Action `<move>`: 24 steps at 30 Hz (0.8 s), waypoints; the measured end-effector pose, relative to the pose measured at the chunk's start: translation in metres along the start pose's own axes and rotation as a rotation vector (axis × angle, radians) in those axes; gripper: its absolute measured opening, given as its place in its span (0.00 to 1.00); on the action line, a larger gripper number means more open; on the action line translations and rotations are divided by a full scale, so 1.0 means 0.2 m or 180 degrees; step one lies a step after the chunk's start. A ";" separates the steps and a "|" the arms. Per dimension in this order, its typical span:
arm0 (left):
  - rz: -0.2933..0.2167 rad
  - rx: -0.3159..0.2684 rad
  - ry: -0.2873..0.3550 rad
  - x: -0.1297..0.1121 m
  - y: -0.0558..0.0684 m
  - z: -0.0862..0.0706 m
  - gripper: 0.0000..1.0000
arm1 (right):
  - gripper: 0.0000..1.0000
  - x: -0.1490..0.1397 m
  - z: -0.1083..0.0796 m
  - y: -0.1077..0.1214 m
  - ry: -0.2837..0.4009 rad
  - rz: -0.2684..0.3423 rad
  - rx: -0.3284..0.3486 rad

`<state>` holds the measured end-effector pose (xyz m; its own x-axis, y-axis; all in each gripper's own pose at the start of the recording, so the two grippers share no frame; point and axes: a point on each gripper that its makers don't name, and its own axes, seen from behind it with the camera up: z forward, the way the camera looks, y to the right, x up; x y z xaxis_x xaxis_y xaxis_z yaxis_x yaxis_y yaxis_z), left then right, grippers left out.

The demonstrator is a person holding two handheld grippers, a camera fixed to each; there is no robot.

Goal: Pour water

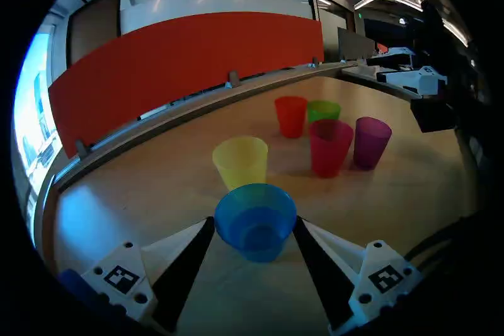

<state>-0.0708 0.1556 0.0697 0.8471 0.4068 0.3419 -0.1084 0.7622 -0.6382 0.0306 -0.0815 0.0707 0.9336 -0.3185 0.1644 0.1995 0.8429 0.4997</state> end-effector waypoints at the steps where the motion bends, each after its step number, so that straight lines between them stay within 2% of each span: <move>1: -0.0007 -0.0005 0.0001 0.00 0.00 0.00 0.92 | 1.00 0.00 0.00 0.00 -0.0003 -0.0001 0.0004; 8: -0.0028 -0.0043 -0.0003 0.00 0.00 0.04 0.92 | 1.00 -0.02 0.02 -0.01 -0.0028 -0.0022 0.0019; 24: 0.0051 -0.0062 0.0000 -0.01 -0.01 0.09 0.92 | 1.00 -0.05 0.05 -0.01 -0.0051 -0.0039 0.0025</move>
<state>-0.0813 0.1623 0.0824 0.8454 0.4189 0.3314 -0.1119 0.7456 -0.6569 0.0169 -0.0851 0.0766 0.9262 -0.3357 0.1718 0.2085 0.8354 0.5086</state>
